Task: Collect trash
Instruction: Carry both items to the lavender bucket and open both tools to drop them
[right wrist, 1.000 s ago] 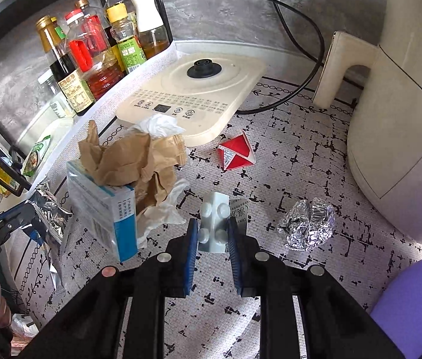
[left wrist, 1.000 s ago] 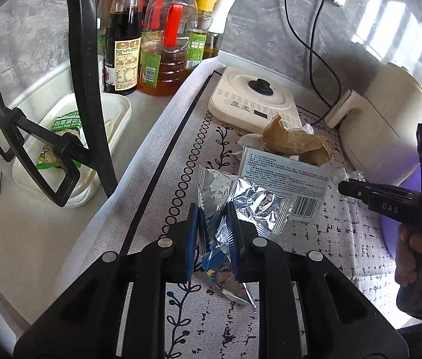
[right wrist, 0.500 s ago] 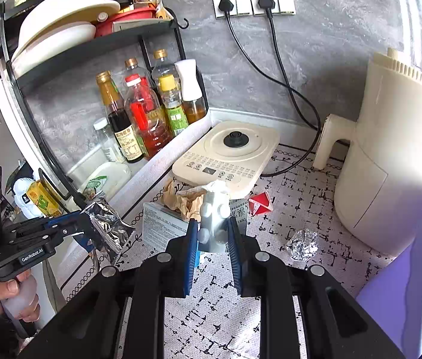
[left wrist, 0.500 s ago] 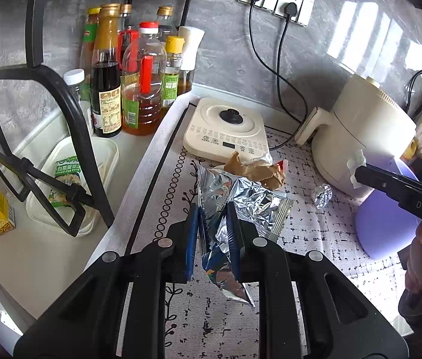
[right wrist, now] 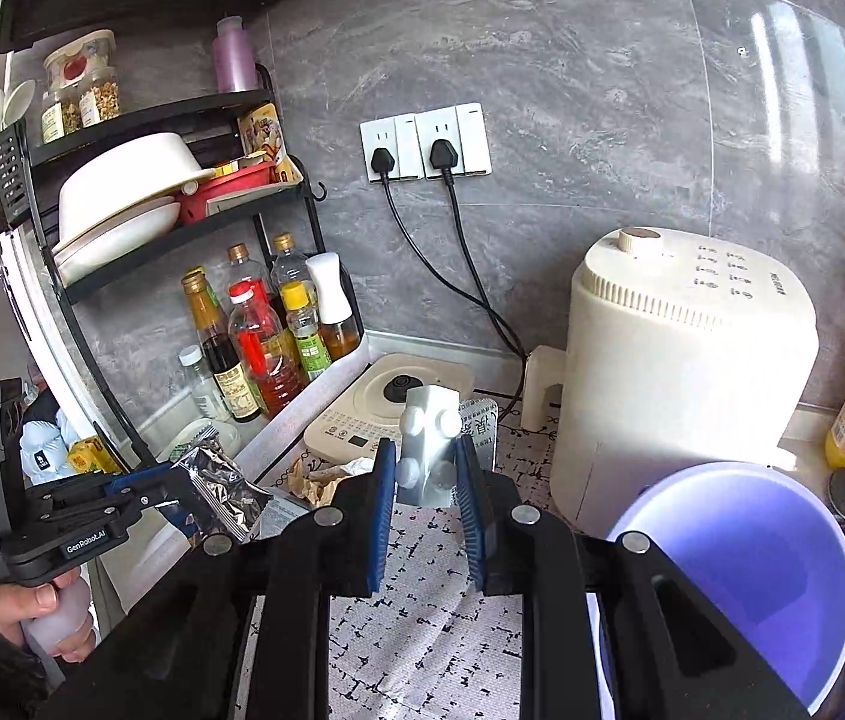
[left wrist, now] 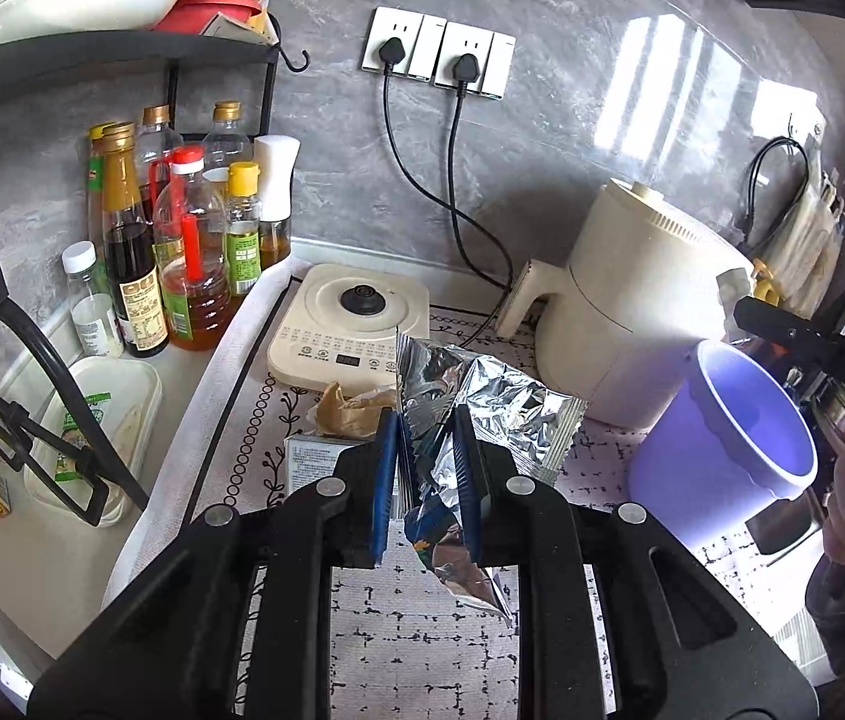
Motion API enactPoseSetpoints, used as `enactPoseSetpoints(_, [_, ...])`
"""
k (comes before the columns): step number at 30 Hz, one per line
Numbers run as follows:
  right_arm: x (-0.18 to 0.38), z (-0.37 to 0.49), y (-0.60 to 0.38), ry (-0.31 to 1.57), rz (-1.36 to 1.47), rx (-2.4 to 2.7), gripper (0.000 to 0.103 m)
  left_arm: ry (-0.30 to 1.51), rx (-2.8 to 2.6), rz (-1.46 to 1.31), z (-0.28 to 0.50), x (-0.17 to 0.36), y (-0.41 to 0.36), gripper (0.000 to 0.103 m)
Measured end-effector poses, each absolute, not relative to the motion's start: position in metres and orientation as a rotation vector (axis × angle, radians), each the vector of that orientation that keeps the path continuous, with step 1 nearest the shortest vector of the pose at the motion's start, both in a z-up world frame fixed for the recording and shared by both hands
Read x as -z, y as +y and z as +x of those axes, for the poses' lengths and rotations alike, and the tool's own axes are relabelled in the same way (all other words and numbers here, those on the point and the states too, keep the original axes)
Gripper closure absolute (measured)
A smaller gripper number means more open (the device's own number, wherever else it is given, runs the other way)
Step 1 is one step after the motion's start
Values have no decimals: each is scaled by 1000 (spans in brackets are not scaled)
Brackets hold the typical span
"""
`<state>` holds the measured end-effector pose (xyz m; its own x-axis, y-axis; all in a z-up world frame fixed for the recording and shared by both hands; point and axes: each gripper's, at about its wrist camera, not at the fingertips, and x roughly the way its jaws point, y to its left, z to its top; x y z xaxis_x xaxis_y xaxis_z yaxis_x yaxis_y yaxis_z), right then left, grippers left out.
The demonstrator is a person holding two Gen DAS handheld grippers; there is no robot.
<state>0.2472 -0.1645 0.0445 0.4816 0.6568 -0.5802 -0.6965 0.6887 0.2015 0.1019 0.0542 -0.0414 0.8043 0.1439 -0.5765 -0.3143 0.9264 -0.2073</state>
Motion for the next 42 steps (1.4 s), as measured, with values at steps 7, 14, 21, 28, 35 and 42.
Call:
enactPoseSetpoints(7, [-35,261,-210,692,-29,-766,82,588,-205,-268,122,32,19,84])
enactPoseSetpoints(14, [-33,271,-261,677,29,-698,39,578,-138,-234,142,23,-19,84])
enactPoseSetpoints(21, [-34,271,-323,653,64,-594,29,557,-56,-221,166,14,-56,84])
enactPoseSetpoints(28, [-35,266,-382,640,72,-491,21,539,40,-183,196,5,-101,84])
enactPoseSetpoints(35, [-33,255,-431,640,107,-415,19,500,132,-165,226,-6,-142,84])
enactPoseSetpoints(42, [-29,243,-461,647,115,-354,19,516,182,-188,256,4,-169,80])
